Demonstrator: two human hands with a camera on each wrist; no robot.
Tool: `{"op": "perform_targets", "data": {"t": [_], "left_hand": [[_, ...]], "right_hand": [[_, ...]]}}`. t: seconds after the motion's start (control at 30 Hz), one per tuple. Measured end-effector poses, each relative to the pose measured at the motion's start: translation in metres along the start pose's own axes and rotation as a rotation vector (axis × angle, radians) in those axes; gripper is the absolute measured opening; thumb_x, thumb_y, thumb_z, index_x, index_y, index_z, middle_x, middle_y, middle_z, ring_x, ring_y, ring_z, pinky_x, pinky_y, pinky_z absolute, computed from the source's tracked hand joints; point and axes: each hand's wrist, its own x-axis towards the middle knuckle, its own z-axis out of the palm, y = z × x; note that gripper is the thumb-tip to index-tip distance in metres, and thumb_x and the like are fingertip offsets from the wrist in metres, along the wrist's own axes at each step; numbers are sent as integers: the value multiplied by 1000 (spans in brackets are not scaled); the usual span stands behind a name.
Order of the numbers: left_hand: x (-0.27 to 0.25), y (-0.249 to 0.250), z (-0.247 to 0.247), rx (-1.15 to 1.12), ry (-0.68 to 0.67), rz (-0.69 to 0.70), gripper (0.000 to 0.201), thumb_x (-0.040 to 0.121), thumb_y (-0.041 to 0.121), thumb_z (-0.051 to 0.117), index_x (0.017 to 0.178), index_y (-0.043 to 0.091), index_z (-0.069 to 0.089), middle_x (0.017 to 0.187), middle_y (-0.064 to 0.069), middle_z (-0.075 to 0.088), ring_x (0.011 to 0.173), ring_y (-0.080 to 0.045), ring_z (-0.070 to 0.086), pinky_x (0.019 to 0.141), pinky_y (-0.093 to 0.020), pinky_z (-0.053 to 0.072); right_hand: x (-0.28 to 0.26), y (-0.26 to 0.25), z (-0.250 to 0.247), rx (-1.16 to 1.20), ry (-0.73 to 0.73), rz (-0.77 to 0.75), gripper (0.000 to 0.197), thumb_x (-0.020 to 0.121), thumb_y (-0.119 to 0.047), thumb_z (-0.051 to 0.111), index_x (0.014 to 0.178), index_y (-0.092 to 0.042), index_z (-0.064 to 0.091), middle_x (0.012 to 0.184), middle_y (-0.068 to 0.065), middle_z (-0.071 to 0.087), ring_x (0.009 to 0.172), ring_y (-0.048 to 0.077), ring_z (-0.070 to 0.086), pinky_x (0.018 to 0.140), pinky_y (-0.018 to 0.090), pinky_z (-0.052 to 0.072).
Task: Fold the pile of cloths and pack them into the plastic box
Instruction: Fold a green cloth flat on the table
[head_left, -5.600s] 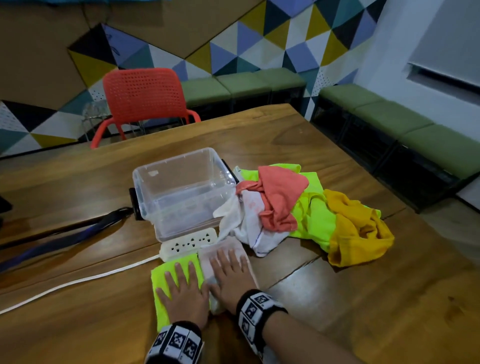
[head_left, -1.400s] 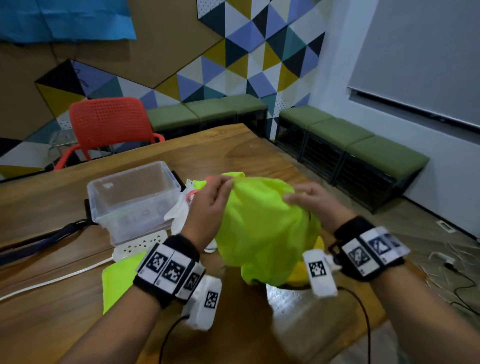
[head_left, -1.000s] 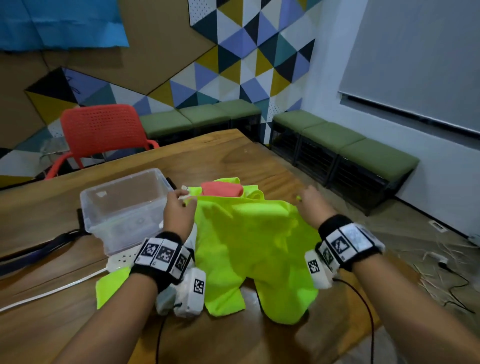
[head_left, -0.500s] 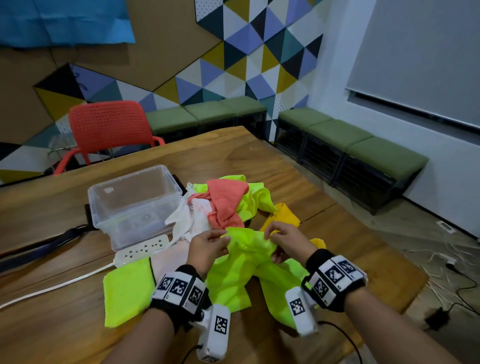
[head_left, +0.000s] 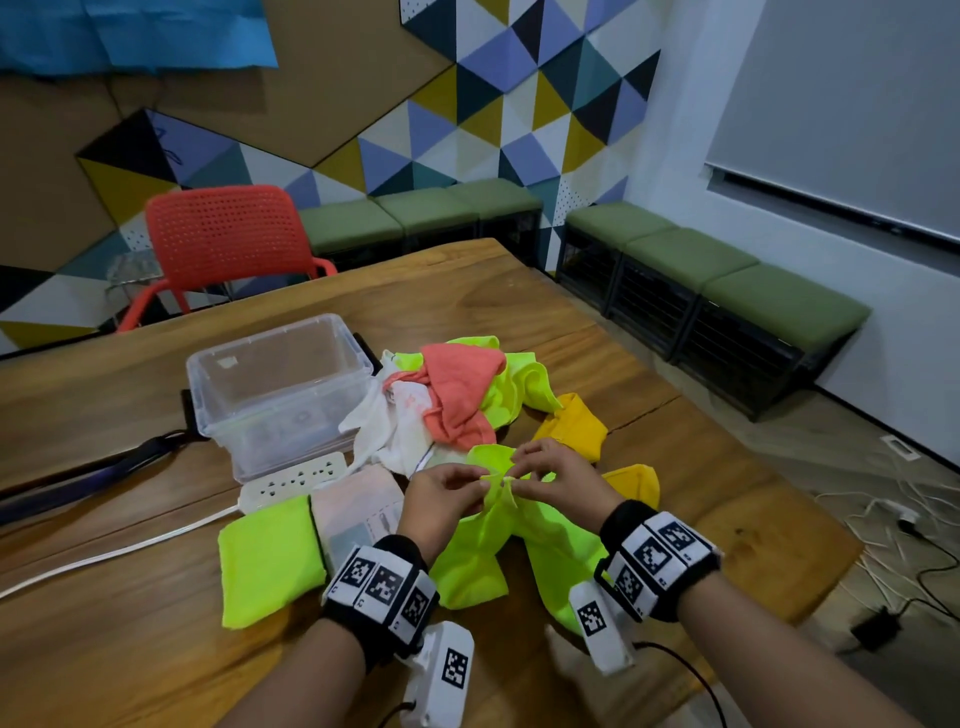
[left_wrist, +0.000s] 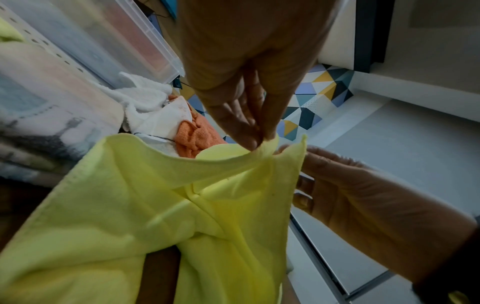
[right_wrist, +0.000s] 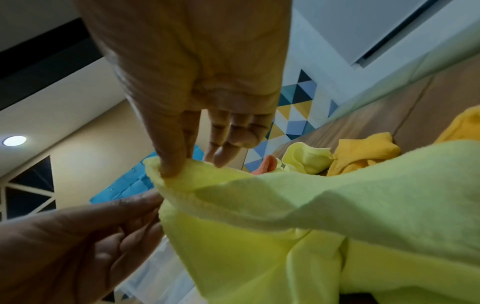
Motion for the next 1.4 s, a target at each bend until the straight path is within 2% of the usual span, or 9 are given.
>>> {"op": "perform_targets", "data": {"t": [0.23,0.77,0.9,0.97,1.07,1.13,1.23,1.33,1.4], "left_hand": [[-3,-2,-4,-5,-10,-5,12,84,-1,63,94,-5,69,68,-6,66,55,-4,61,58,-14,52],[-4,-1,-9,70,-22,85,13,83,3,66,79,15,66,71,-1,64,63,-6,59,63,-17,49],[-5,6,-12,171,-22,172,13,88,5,59,82,15,64,75,1,63,71,-11,57,70,-24,47],[-5,18,-16,221,-1,261,11,91,8,57,87,16,62,77,6,61,72,-8,55,69,-24,46],[-1,42,-25,273,104,394,12,93,8,52,89,19,56,81,7,57,76,-10,55,68,-25,47],[3,53,-31,293,174,444,10,93,6,51,91,15,56,88,1,59,86,-15,55,80,-27,45],[7,56,-36,317,250,434,10,94,6,50,92,14,55,92,-3,59,89,-18,54,78,-24,42],[12,65,-42,270,331,423,10,96,8,46,95,14,55,94,-6,59,92,-25,56,83,-34,47],[13,81,-47,236,369,481,10,96,9,45,97,13,54,94,-7,59,91,-25,57,84,-36,48]], "right_hand": [[5,-3,16,-100,3,-45,11,83,-17,68,82,-16,58,73,-15,53,70,-3,49,62,8,38],[15,0,29,-148,84,-29,18,85,-28,66,78,-16,55,69,-15,51,65,-4,47,60,19,35],[14,-3,21,-150,-44,1,25,89,-32,60,70,-20,50,65,-9,46,63,3,45,57,21,32],[15,-5,10,-333,-185,78,17,92,-31,53,83,-18,58,74,-4,51,76,16,52,59,29,31],[17,2,-10,-596,-262,256,36,93,-31,47,124,-14,53,118,8,56,112,28,55,78,32,43],[17,5,-21,-719,-165,299,31,93,-27,47,119,-11,52,122,8,51,109,31,55,81,37,46],[17,-2,-34,-778,96,238,24,94,-23,42,112,-11,52,116,8,55,103,30,57,79,39,47],[16,-15,-52,-710,343,-62,22,93,-21,46,106,-10,60,108,8,61,98,30,59,71,36,49],[16,-24,-69,-774,505,-305,21,86,-20,50,86,-7,67,99,13,62,85,34,60,60,36,52]]}}
